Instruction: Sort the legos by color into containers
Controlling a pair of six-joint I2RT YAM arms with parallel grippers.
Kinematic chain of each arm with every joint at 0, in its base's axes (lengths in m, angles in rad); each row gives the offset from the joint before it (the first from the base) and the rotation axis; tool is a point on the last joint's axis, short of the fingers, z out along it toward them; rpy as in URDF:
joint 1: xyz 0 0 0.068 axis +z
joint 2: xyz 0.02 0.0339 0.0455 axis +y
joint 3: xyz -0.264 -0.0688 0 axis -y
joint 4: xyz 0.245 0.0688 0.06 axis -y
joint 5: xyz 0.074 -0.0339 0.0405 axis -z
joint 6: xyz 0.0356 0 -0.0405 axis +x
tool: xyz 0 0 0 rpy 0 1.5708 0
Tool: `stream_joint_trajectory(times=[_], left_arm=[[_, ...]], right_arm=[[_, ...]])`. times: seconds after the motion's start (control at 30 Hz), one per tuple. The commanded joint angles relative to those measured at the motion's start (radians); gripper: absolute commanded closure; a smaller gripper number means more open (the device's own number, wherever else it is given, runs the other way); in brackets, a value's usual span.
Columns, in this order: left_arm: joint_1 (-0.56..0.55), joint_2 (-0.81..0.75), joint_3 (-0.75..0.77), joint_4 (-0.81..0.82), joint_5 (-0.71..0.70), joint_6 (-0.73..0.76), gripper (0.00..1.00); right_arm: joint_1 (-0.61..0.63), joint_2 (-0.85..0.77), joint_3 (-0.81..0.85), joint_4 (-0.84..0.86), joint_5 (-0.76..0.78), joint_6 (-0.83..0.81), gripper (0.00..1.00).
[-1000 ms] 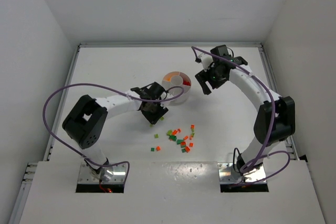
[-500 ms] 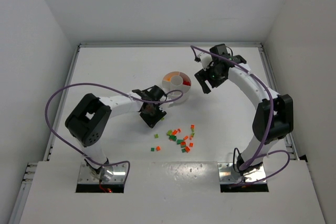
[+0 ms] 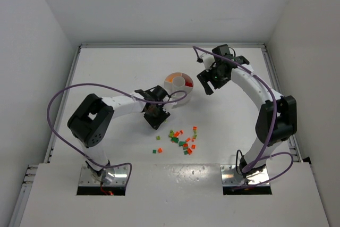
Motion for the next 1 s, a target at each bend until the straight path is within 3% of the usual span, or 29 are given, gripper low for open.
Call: stream_joint_trajectory(times=[0.0, 0.33, 0.97], left_arm=[[-0.017, 0.018, 0.015, -0.002, 0.096, 0.030, 0.56], [-0.052, 0.125, 0.109, 0.017, -0.036, 0.003, 0.55], [-0.052, 0.195, 0.149, 0.035, -0.082, -0.017, 0.55]], right_arm=[[0.005, -0.002, 0.033, 0.013, 0.003, -0.009, 0.21], [0.005, -0.011, 0.033, 0.013, 0.012, -0.009, 0.21], [0.005, -0.011, 0.033, 0.013, 0.012, -0.009, 0.21]])
